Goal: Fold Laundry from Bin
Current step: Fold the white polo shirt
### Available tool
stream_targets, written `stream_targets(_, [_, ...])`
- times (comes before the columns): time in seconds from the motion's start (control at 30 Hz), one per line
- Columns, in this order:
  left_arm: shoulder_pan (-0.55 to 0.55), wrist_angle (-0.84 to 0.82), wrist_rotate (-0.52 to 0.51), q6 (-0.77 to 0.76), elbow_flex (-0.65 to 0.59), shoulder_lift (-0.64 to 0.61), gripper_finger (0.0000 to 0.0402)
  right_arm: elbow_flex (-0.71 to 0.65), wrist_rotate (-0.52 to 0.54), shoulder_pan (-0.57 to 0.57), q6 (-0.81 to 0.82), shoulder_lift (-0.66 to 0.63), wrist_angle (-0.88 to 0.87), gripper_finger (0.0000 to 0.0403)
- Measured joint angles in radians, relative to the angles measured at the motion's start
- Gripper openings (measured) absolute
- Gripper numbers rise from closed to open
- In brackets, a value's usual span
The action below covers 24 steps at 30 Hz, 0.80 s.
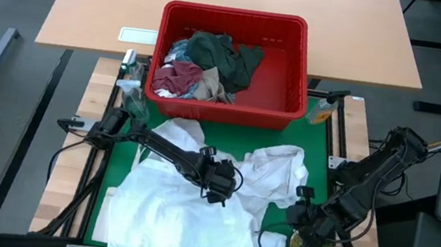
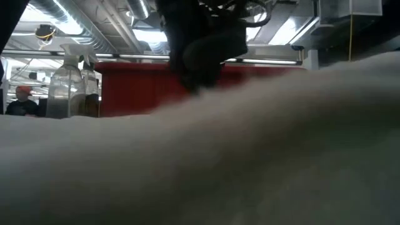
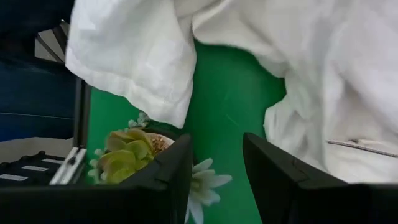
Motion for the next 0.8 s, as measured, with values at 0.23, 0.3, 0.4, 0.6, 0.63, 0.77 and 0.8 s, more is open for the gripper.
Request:
stream_targets(0.23, [-0.015, -0.009, 0.0, 0.0, 0.0, 0.0, 0.0, -0.17, 0.134, -0.012, -0.076, 0.0, 0.179, 0.0144])
stream_targets(0.3, [-0.016, -0.008, 0.0, 0.0, 0.0, 0.0, 0.0, -0.206, 0.178, -0.028, -0.073, 0.0, 0.188, 0.0144])
stream_targets(0.4, [-0.014, -0.007, 0.0, 0.0, 0.0, 0.0, 0.0, -0.234, 0.212, -0.064, -0.05, 0.0, 0.193, 0.0144])
stream_targets(0.6, [-0.014, 0.009, 0.0, 0.0, 0.0, 0.0, 0.0, -0.255, 0.163, -0.1, -0.139, 0.0, 0.281, 0.0144])
stream_targets(0.63, [-0.015, 0.011, 0.0, 0.0, 0.0, 0.0, 0.0, -0.257, 0.152, -0.098, -0.179, 0.0, 0.312, 0.0144])
stream_targets(0.77, [-0.014, 0.012, 0.0, 0.0, 0.0, 0.0, 0.0, -0.271, 0.073, -0.097, -0.282, 0.0, 0.454, 0.0144])
stream_targets(0.8, [-0.014, 0.012, 0.0, 0.0, 0.0, 0.0, 0.0, -0.274, 0.06, -0.098, -0.297, 0.0, 0.488, 0.0144])
